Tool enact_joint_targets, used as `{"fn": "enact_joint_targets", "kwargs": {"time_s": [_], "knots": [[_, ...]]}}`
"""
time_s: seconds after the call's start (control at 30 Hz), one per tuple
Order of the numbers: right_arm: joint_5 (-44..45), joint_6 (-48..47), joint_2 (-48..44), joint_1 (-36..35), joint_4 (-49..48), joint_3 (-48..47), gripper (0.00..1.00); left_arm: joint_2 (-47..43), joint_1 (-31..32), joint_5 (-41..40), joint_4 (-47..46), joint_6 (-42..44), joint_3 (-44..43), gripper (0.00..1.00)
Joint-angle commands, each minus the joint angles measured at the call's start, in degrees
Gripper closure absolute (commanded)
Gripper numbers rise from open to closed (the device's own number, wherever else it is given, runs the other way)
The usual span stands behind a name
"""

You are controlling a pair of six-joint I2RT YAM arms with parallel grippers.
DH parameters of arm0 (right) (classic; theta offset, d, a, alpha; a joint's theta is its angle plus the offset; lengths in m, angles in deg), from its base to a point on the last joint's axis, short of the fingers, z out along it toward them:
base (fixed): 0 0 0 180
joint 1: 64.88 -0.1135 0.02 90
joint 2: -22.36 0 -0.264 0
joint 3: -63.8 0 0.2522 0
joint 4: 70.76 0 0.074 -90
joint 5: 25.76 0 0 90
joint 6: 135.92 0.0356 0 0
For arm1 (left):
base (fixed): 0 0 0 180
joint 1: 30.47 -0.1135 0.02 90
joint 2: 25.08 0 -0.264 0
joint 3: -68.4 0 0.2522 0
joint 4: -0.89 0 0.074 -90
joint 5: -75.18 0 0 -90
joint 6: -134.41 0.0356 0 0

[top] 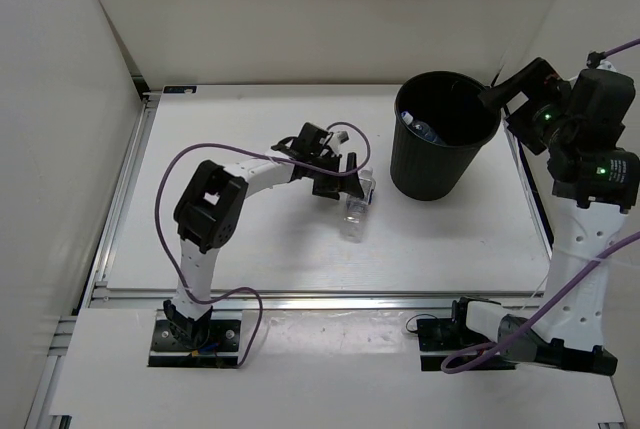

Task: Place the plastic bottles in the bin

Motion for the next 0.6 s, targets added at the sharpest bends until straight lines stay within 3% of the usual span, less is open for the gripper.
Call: {"fn": "enact_joint_targets", "kwargs": {"time_s": [0.0, 0.23, 0.33, 0.37, 0.4, 0.57], "knots": [[-0.7, -1.4, -1.3, 0.1, 0.4, 0.1, 0.01, -0.1, 0.4, -1.0, 0.5, 2.4, -4.2, 0.0], [-0.1, -2.5, -2.4, 0.1, 3.7, -0.5, 0.01, 5.9, 0.9, 2.6, 1.0, 1.3, -7.2, 0.0], [1.2, -3.0, -3.0, 0.1, 4.8, -0.5, 0.01, 6.4, 0.9, 2.6, 1.0, 1.3, -4.6, 0.19], [1.7, -3.5, -3.0, 0.1, 4.8, -0.5, 0.01, 5.7, 0.9, 2.6, 1.0, 0.1, -3.8, 0.29], [1.7, -3.5, -3.6, 0.1, 4.8, 0.1, 0.01, 5.7, 0.9, 2.6, 1.0, -0.6, -2.9, 0.45], [3.6, -2.9, -4.7, 0.1, 4.8, 4.3, 0.01, -1.2, 0.9, -0.1, 1.0, -1.7, 0.6, 0.61]]}}
